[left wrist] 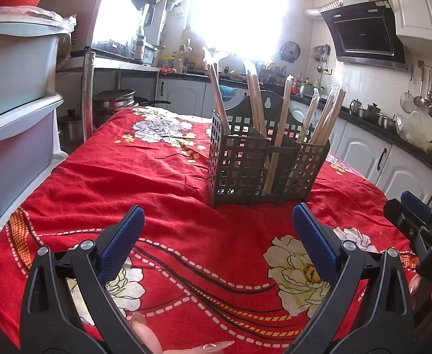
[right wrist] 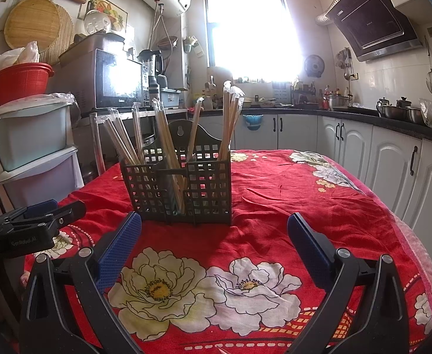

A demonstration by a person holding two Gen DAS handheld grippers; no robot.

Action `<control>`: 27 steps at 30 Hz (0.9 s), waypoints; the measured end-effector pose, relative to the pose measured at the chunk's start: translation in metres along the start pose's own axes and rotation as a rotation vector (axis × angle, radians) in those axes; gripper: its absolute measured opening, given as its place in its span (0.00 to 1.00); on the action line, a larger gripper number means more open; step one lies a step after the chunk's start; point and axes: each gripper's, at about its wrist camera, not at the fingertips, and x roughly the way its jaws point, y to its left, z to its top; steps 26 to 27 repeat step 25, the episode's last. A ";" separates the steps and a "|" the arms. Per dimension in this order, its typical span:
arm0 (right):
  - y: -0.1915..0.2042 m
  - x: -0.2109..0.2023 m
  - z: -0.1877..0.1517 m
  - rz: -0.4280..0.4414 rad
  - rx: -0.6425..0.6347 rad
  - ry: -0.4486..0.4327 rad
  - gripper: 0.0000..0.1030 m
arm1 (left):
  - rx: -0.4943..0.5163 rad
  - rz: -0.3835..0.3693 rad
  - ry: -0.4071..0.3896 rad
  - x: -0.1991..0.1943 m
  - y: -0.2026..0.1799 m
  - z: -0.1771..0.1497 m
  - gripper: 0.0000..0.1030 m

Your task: Organize utensils

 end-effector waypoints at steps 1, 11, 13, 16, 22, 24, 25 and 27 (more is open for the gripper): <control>0.000 0.000 0.000 -0.001 0.000 0.000 0.94 | 0.001 0.002 0.001 0.000 0.000 0.000 0.90; 0.000 0.002 0.000 -0.020 0.018 0.022 0.94 | 0.007 -0.010 0.029 0.004 0.000 -0.001 0.90; -0.004 0.007 0.001 -0.033 0.045 0.069 0.94 | -0.008 -0.025 0.052 0.003 0.004 0.002 0.90; -0.022 0.016 0.006 -0.103 0.069 0.152 0.94 | -0.008 0.056 0.118 0.008 0.022 0.015 0.90; -0.119 0.072 0.007 -0.350 0.110 0.459 0.94 | -0.033 0.286 0.350 0.062 0.101 0.038 0.90; -0.150 0.093 -0.001 -0.407 0.149 0.527 0.94 | -0.016 0.367 0.375 0.084 0.124 0.036 0.90; -0.160 0.101 -0.004 -0.412 0.172 0.537 0.94 | -0.019 0.393 0.402 0.097 0.135 0.033 0.90; -0.160 0.101 -0.004 -0.412 0.172 0.537 0.94 | -0.019 0.393 0.402 0.097 0.135 0.033 0.90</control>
